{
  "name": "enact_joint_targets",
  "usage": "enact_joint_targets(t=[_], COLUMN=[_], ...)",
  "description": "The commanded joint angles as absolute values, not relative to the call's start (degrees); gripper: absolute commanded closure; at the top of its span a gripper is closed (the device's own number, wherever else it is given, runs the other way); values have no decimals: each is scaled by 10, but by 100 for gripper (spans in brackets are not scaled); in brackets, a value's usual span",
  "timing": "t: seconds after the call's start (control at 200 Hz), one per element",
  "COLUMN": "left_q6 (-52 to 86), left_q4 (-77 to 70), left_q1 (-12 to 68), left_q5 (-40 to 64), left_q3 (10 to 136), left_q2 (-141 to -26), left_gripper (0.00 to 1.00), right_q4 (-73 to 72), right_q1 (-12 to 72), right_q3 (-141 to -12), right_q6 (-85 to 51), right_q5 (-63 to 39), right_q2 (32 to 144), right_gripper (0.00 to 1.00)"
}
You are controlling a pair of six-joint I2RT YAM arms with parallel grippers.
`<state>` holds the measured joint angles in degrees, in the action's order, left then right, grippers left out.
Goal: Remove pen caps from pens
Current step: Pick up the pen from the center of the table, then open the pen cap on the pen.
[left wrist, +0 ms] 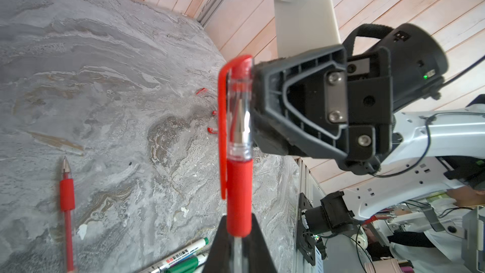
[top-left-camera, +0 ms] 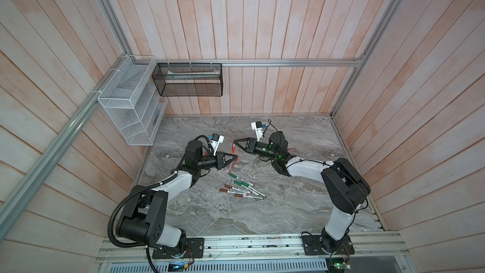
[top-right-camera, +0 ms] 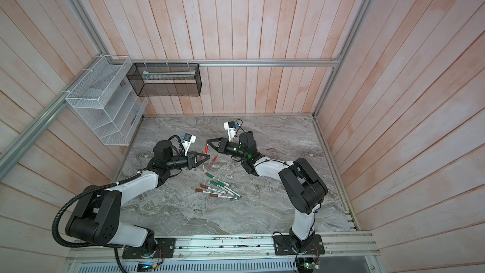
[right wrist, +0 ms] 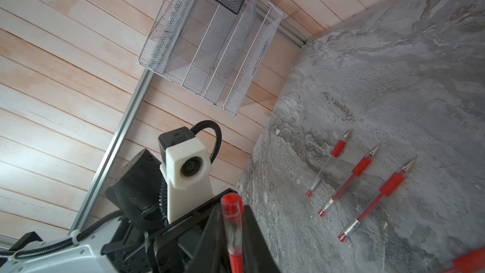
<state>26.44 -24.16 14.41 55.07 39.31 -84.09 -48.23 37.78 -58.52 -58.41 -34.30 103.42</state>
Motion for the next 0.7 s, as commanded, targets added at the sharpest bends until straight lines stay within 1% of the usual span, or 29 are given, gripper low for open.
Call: enact_joint_targets(t=[0.0,0.145,0.245,0.34,0.43,0.46,0.615,0.695], left_q6=[210,191,184,184,185,184,191,195], left_q4=[-214,-177,-189,-169,-176,-181,-169,-183], left_q1=[147,149,152,154,154,154,156,158], left_q5=[532,520,524,520,522,522,519,524], left_q3=[407,422,414,427,422,419,426,420], left_q2=[-833,-830,-831,-830,-831,-831,-830,-830], left_gripper=[96,96,96,96,96,96,96,96], right_q4=[-442,-420,-392,-372,-362,-359,-344,-340], right_q1=[379,380,383,386,389,390,392,392], right_q3=[-598,-607,-619,-634,-645,-648,-661,-659], right_q6=[-551,-544,-528,-524,-515,-512,-510,-504], right_q5=[-329,-330,-319,-317,-316,-315,-316,-312], right_q2=[1008,1009,1017,1030,1037,1039,1045,1044], right_gripper=[76,69,67,66,65,66,77,79])
